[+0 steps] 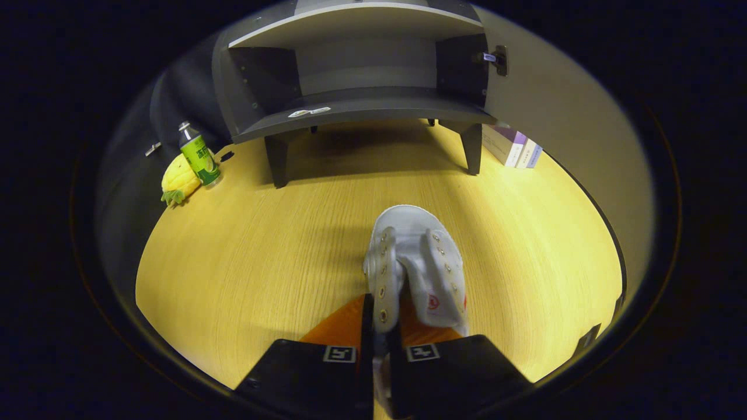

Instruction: Open the shoe cabinet door, grab the shoes and put them into the shoe cabinet, then close the shoe cabinet door.

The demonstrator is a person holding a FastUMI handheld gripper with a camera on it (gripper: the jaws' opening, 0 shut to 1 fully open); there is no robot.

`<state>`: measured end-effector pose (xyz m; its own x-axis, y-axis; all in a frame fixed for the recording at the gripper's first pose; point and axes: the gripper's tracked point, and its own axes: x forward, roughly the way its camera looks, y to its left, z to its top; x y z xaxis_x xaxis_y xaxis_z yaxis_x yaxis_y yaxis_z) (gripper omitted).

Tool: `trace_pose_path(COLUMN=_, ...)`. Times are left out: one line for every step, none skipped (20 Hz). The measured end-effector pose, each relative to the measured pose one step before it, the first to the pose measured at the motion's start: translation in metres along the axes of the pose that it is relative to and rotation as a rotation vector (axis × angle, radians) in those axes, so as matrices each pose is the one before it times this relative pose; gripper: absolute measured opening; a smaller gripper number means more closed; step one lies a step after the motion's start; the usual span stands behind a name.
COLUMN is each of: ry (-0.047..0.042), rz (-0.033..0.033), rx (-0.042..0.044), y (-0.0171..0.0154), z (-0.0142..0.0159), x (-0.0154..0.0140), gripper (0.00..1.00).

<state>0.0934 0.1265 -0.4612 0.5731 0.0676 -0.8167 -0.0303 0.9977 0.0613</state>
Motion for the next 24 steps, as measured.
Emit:
trace_pose_path(ry=0.00487, rz=0.00407, rx=-0.00461, y=0.00027, z=0.00014, x=-0.00396, gripper=0.18)
trace_pose_path(ry=0.00650, rz=-0.00529, rx=-0.00105, y=0.00193, z=-0.00614, x=0.00020, gripper=0.18)
trace_pose_path(ry=0.00232, rz=0.00216, rx=-0.01605, y=-0.00123, z=0.00488, x=0.00573, gripper=0.09)
trace_pose_path(ry=0.00459, rz=0.00011, rx=-0.01696, y=-0.00072, z=-0.00267, x=-0.00076, gripper=0.08)
trace_pose_path(ry=-0.00267, rz=-0.00042, rx=0.00075, y=0.00090, z=0.00271, x=0.00182, gripper=0.08)
trace_pose_path(ry=0.00681, rz=0.00262, rx=-0.00851, y=0.00022, z=-0.00028, x=-0.00207, gripper=0.05)
trace_pose_path(ry=-0.00780, rz=0.00016, rx=0.00629, y=-0.00093, z=0.00218, x=-0.00197, gripper=0.05)
trace_pose_path(ry=-0.00783, rz=0.00012, rx=0.00570, y=0.00026, z=0.00256, x=-0.00084, gripper=0.05)
trace_pose_path(ry=-0.01364, rz=-0.00602, rx=0.00378, y=-0.00116, z=0.00351, x=-0.00230, gripper=0.05)
trace_pose_path(ry=-0.01518, rz=-0.00227, rx=0.00146, y=-0.00140, z=0.00384, x=-0.00258, gripper=0.05)
trace_pose_path(ry=-0.01538, rz=0.00199, rx=0.00791, y=-0.00067, z=0.00406, x=-0.00533, gripper=0.05)
trace_pose_path(ry=-0.01189, rz=0.00169, rx=0.00903, y=0.00117, z=0.00365, x=-0.00502, gripper=0.05)
trace_pose_path(ry=-0.01249, rz=-0.00119, rx=0.00227, y=0.00100, z=0.00271, x=-0.00626, gripper=0.05)
trace_pose_path(ry=-0.01531, rz=0.00175, rx=0.00133, y=0.00144, z=0.00476, x=-0.00575, gripper=0.05)
trace_pose_path(ry=-0.01486, rz=0.00215, rx=-0.00019, y=0.00163, z=0.00534, x=-0.00663, gripper=0.05)
trace_pose_path(ry=-0.01827, rz=0.00150, rx=-0.00709, y=0.00137, z=0.00681, x=-0.00687, gripper=0.05)
trace_pose_path(ry=-0.01837, rz=0.00334, rx=-0.01402, y=0.00228, z=0.00757, x=-0.00729, gripper=0.05)
trace_pose_path(ry=-0.01962, rz=0.00349, rx=-0.01473, y=0.00195, z=0.00990, x=-0.00793, gripper=0.05)
trace_pose_path(ry=-0.02156, rz=0.00553, rx=-0.00944, y=0.00320, z=0.01065, x=-0.00934, gripper=0.05)
trace_pose_path(ry=-0.02048, rz=0.00915, rx=-0.00432, y=0.00373, z=0.01261, x=-0.00835, gripper=0.05)
trace_pose_path(ry=-0.02374, rz=0.00864, rx=-0.00658, y=0.00378, z=0.01253, x=-0.00877, gripper=0.05)
trace_pose_path(ry=-0.02233, rz=0.00542, rx=-0.00954, y=0.00368, z=0.01420, x=-0.00820, gripper=0.05)
trace_pose_path(ry=-0.02164, rz=0.00704, rx=-0.00927, y=0.00247, z=0.01344, x=-0.00758, gripper=0.05)
trace_pose_path(ry=-0.02458, rz=0.00894, rx=-0.00740, y=0.00411, z=0.01515, x=-0.00704, gripper=0.05)
